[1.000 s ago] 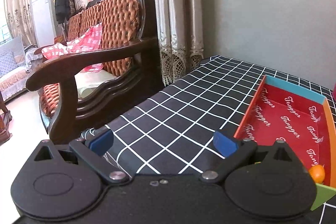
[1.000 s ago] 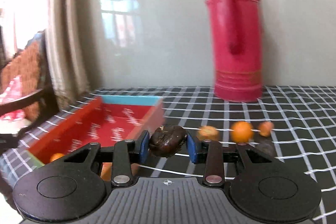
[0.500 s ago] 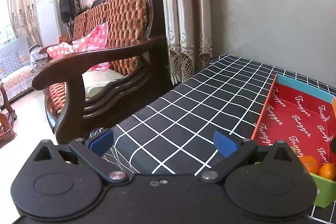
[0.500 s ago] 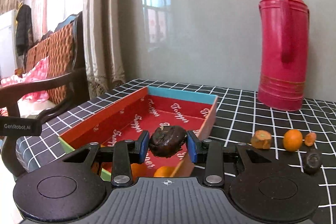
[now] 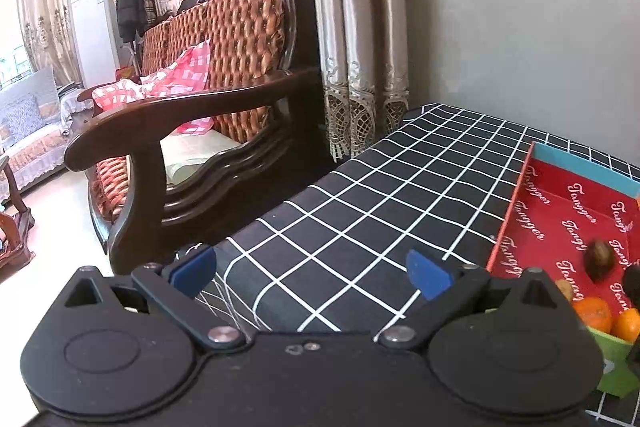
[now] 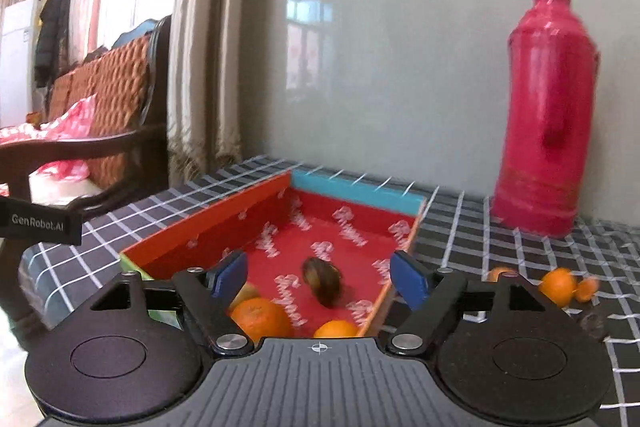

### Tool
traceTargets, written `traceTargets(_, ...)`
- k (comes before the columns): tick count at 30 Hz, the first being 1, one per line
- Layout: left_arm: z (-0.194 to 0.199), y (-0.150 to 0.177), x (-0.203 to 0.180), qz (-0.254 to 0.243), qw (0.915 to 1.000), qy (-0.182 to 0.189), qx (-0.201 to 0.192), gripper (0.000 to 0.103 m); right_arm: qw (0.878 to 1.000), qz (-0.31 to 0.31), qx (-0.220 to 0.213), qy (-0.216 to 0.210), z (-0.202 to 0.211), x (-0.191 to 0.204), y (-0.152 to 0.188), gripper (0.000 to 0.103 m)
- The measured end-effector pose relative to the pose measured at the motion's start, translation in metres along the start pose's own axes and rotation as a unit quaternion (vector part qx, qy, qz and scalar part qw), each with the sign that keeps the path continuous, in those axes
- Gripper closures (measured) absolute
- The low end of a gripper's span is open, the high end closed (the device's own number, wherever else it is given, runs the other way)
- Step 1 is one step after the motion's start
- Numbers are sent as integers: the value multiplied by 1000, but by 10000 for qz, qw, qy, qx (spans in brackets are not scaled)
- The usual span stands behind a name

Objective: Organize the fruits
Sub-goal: 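Lower the left gripper onto the other dark brown lump and close it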

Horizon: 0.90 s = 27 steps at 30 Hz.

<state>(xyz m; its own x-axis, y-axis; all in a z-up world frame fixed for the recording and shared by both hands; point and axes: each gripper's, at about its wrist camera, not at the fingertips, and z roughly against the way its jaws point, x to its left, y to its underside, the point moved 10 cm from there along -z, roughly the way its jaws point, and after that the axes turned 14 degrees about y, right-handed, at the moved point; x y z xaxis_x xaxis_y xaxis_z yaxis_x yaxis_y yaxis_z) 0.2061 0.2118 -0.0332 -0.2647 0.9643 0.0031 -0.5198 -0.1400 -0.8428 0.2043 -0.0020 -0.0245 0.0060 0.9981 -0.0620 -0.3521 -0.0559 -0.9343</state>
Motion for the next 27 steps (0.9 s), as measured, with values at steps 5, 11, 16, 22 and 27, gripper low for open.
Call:
traceTargets(5, 2, 0, -17, -130, 9998, 128, -42, 7, 9987, -60, -90, 489, 2, -23, -2, 16)
traceTargets(11, 9, -1, -51, -406, 9981, 419, -199, 7, 9908, -195, -136, 1331, 6, -64, -2, 0)
traceTargets(16, 17, 1, -93, -721, 9938, 770, -361, 7, 9784, -310, -107, 2041, 13, -109, 4, 0)
traceTargets(22, 29, 9, -149, -1085, 9840, 1330, -478, 7, 9535, -294, -15, 3000, 24, -161, 14, 0)
traceTargets(27, 39, 23, -197, -1408, 9723, 1798, -492, 7, 9269, -393, 158, 3729, 39, -209, 26, 0)
